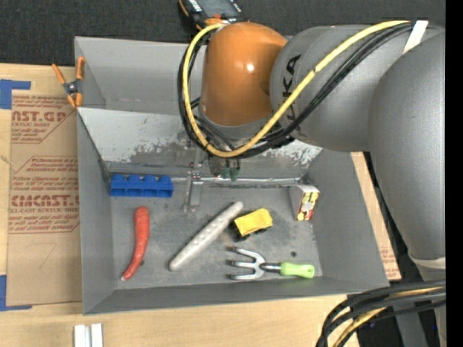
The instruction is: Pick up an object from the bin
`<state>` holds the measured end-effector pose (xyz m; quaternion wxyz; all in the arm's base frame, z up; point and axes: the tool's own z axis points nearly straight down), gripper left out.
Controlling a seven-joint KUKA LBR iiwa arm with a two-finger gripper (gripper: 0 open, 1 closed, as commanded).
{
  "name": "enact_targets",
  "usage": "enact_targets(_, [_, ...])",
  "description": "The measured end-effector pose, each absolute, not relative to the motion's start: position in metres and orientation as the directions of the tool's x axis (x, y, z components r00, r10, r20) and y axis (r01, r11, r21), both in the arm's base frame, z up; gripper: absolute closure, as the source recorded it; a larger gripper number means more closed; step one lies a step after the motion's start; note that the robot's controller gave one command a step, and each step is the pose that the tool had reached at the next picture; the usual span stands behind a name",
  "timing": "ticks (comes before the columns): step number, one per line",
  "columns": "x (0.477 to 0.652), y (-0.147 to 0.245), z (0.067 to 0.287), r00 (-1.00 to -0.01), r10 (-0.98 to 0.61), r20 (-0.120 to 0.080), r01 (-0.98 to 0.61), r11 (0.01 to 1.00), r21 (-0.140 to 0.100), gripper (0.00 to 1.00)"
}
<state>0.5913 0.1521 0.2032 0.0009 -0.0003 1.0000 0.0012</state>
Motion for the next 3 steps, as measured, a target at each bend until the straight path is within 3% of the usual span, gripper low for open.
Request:
enact_targets(1, [0.591, 0.152, 0.203, -1.000, -0.001, -0.002, -0.001, 1.000, 0.002, 0.00])
enact_targets(2, [0.570, 0.191, 0.141, -1.000, 0.017, 0.004, 0.017, 1.000, 0.004, 0.00])
enact_targets(3, [0.584, 0.192, 0.116, -1.000, -0.015, -0.013, -0.015, 1.000, 0.003, 0.00])
